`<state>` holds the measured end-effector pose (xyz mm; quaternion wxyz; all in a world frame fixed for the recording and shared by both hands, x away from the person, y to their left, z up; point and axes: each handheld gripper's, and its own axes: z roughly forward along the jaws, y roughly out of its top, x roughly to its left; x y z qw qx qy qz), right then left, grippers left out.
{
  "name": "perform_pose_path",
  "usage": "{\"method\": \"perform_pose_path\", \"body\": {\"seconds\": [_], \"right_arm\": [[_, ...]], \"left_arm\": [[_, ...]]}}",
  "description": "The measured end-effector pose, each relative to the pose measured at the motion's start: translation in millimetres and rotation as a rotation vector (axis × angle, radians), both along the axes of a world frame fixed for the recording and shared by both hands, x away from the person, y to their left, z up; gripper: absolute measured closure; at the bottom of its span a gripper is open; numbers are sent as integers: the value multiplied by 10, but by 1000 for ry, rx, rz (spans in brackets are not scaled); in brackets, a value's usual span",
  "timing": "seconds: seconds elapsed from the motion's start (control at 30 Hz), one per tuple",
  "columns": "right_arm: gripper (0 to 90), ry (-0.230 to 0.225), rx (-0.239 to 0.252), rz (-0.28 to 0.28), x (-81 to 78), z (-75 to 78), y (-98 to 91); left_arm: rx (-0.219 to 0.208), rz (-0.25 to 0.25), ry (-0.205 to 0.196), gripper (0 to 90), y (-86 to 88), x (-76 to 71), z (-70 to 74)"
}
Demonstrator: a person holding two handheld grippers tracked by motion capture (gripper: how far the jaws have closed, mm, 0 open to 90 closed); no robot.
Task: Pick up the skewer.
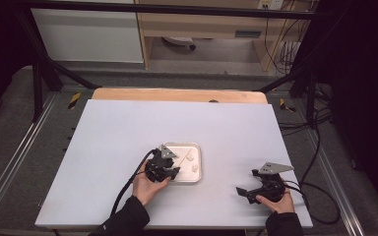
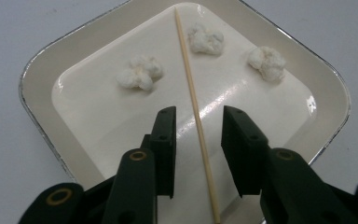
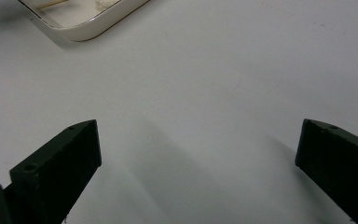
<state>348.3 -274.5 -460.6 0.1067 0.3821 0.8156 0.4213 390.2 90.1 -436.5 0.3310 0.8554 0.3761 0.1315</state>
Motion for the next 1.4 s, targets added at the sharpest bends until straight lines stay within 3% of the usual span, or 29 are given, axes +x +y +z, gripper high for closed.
{"method": "perform_pose_path", "body": {"seconds": [0.33,0.57,0.93,1.13,1.4], "right_arm": [[7,0,-1,1,1,-2,0],[7,2,-2,1,1,-1,0],[7,1,-1,0,-2,-1,2],[7,5,-3,1,-1,-1,1],[7,4,-4,2,1,-2,2]], "left_arm": [[9,7,3,791,-29,-16,-37],[9,19,-16,856,-53,-53,-54],[27,45,-38,876,-102,-98,-61],[-2,55,-29,885,-75,-94,-68],[-50,65,-65,887,-1,-103,-46]]}}
